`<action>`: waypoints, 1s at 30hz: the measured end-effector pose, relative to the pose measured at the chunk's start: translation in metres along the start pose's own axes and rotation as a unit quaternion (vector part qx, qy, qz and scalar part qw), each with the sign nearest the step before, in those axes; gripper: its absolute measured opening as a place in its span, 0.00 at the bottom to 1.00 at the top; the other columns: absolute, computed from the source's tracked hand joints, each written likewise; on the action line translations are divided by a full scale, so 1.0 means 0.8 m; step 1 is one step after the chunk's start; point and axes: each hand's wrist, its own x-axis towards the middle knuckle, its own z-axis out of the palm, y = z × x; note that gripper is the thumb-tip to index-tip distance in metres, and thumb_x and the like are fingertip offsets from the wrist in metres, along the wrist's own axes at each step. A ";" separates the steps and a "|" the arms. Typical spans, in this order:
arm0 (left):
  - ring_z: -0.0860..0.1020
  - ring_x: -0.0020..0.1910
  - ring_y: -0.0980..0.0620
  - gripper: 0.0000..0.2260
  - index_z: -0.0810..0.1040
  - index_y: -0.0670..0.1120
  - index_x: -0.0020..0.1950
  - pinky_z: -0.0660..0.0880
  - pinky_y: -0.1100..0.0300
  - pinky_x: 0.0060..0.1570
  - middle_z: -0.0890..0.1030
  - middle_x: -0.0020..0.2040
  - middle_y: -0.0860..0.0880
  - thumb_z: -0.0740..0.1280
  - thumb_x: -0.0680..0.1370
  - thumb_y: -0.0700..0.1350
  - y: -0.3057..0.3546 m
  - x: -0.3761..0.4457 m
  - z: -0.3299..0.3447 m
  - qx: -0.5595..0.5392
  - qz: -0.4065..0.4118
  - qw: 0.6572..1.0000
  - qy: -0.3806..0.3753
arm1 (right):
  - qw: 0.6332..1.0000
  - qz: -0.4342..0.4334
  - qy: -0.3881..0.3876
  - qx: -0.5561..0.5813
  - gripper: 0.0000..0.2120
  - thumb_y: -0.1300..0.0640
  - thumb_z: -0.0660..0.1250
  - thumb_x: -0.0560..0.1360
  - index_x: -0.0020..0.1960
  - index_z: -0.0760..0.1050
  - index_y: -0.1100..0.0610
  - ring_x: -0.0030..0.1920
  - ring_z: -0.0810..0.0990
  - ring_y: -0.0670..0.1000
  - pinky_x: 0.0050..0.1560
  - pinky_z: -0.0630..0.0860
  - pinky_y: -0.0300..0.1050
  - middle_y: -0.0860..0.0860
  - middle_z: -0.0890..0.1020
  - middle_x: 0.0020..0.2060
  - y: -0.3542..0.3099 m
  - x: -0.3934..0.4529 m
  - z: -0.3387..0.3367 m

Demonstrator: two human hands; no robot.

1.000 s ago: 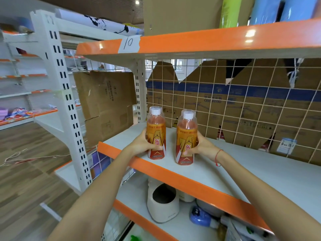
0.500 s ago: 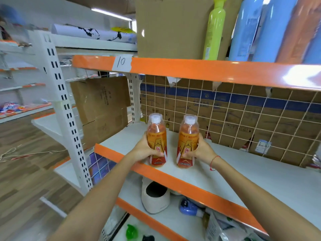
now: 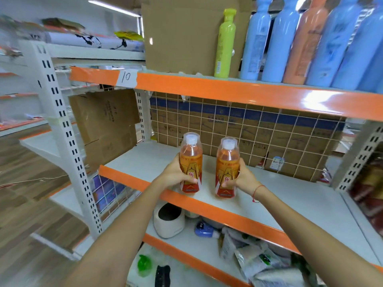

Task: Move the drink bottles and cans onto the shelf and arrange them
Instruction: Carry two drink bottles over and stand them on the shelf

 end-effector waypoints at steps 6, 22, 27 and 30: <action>0.74 0.60 0.50 0.41 0.58 0.51 0.70 0.74 0.53 0.57 0.74 0.62 0.49 0.79 0.65 0.39 0.022 -0.030 0.028 0.001 0.007 0.999 -0.048 | 0.997 0.023 0.067 0.016 0.39 0.66 0.77 0.64 0.67 0.58 0.55 0.59 0.73 0.53 0.60 0.72 0.51 0.53 0.74 0.58 0.003 -0.061 -0.025; 0.74 0.58 0.49 0.43 0.58 0.50 0.69 0.74 0.52 0.58 0.75 0.58 0.48 0.79 0.63 0.37 0.085 -0.122 0.161 0.019 0.077 0.982 -0.170 | 0.968 0.134 0.213 -0.008 0.36 0.63 0.79 0.58 0.60 0.64 0.53 0.54 0.79 0.56 0.58 0.76 0.58 0.54 0.79 0.52 0.046 -0.274 -0.091; 0.75 0.58 0.48 0.41 0.59 0.50 0.68 0.74 0.52 0.58 0.75 0.58 0.48 0.79 0.63 0.37 0.126 -0.140 0.231 0.009 0.102 0.972 -0.213 | 0.955 0.144 0.260 -0.021 0.35 0.66 0.77 0.63 0.63 0.61 0.56 0.53 0.74 0.51 0.52 0.71 0.44 0.50 0.74 0.50 0.065 -0.344 -0.142; 0.75 0.59 0.48 0.42 0.59 0.49 0.69 0.74 0.51 0.60 0.76 0.59 0.48 0.80 0.62 0.38 0.156 -0.150 0.282 0.004 0.109 0.967 -0.232 | 0.947 0.158 0.276 -0.034 0.33 0.65 0.77 0.64 0.60 0.61 0.55 0.52 0.74 0.51 0.51 0.70 0.43 0.51 0.74 0.50 0.080 -0.386 -0.184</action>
